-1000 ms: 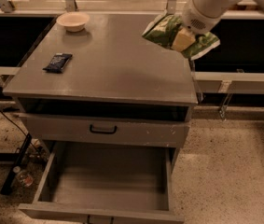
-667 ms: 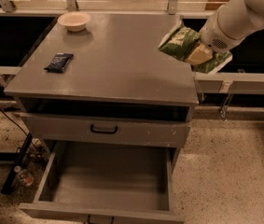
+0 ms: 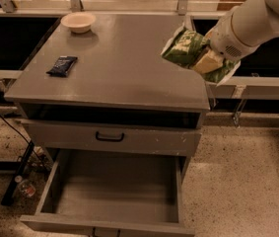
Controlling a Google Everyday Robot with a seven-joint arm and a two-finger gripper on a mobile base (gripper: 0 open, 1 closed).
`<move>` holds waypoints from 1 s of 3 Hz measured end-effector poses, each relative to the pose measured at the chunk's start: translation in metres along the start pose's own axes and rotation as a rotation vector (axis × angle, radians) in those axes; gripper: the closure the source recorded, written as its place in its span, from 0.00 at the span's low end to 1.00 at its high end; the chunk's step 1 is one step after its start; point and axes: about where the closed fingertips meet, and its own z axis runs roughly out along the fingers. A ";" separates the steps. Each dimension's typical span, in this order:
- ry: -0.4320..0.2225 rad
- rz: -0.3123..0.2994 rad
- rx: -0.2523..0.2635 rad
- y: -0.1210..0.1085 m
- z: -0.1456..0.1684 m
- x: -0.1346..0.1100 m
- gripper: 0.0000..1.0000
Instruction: Place green jalapeno chip bag into middle drawer
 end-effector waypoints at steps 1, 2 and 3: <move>-0.034 -0.040 -0.025 0.030 -0.018 -0.004 1.00; -0.041 -0.072 -0.059 0.056 -0.027 0.001 1.00; -0.051 -0.149 -0.157 0.090 -0.022 0.010 1.00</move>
Offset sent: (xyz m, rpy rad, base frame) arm -0.0980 0.0110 -0.0159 -0.0071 0.0379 0.1530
